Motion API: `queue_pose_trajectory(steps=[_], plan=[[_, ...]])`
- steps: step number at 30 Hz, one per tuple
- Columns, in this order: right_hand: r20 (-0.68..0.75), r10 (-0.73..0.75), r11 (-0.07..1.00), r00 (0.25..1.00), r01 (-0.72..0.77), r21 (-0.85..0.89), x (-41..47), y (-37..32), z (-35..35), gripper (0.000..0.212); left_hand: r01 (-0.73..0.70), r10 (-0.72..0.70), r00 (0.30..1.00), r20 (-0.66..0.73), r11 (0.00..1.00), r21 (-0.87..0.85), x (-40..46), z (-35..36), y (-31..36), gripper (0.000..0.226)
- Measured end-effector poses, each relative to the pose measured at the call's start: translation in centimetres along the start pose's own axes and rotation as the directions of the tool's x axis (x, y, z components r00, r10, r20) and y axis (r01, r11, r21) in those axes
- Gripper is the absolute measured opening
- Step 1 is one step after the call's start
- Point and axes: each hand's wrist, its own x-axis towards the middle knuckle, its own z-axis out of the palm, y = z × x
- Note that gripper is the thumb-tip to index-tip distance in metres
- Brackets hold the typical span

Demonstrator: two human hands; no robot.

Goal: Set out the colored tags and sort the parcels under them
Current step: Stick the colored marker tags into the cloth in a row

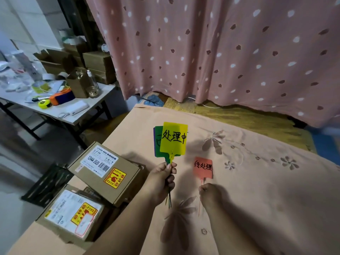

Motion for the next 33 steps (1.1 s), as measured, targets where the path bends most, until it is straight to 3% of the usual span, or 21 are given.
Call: queue_pose_trajectory(steps=[6,11,16,21,26,33], plan=[[0.072,0.047,0.998,0.996,-0.044,-0.043,-1.5,-1.5,-1.7,0.026,0.010,-0.009,1.000,-0.002,1.000,0.027,-0.6,0.4,0.1,0.023],[-0.051,-0.157,0.971,0.986,0.164,0.173,-4.6,-1.9,-1.9,0.008,-0.013,0.015,1.000,-0.020,0.997,0.080,-1.9,1.3,-0.2,0.024],[0.049,-0.302,0.886,0.952,0.261,0.383,-10.5,-5.4,-3.6,0.016,-0.018,0.023,0.999,-0.029,0.988,0.155,-4.1,2.6,-1.3,0.022],[0.069,-0.423,0.855,0.903,0.373,0.360,-14.5,-5.4,-6.2,0.015,-0.012,0.006,0.999,0.036,0.988,0.156,-6.4,4.1,-2.7,0.022],[0.020,-0.425,0.869,0.905,0.402,0.287,-16.7,-3.7,-8.2,0.003,-0.001,-0.012,0.996,0.092,0.990,0.143,-8.0,5.8,-4.7,0.021],[-0.101,-0.363,0.903,0.926,0.376,0.208,-18.7,-2.5,-10.4,0.015,0.020,-0.043,0.988,0.148,0.989,0.150,-8.6,7.2,-6.1,0.024]])
